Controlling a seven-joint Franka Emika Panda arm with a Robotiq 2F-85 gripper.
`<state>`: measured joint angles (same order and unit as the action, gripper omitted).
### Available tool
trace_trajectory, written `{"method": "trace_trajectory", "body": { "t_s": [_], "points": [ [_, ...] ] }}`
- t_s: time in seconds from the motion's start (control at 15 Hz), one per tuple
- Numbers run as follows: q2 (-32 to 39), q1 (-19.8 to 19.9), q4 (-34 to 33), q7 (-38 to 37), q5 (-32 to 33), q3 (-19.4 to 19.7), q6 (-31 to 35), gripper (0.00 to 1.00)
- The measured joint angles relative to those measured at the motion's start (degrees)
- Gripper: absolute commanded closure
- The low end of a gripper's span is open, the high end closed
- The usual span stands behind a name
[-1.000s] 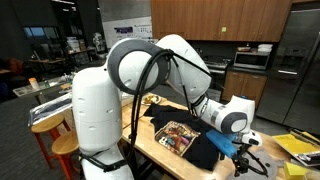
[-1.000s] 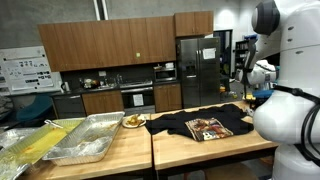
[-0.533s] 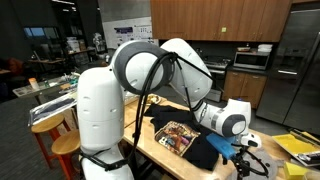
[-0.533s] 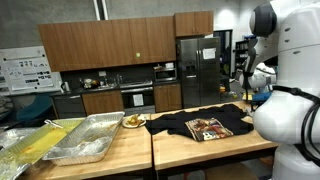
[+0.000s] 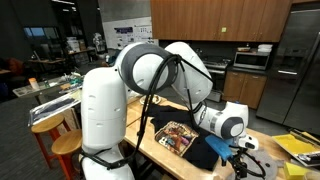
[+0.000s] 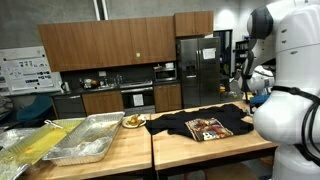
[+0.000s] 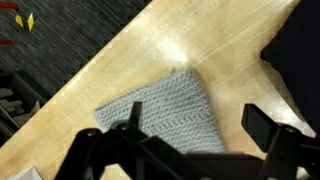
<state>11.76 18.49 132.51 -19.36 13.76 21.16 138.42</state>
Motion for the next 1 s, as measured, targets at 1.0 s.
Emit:
{"method": "trace_trajectory", "body": {
  "t_s": [1.0],
  "points": [
    [-0.7, -1.4, -1.5, -4.8, 0.5, 0.2, 5.3, 0.0]
  ]
}}
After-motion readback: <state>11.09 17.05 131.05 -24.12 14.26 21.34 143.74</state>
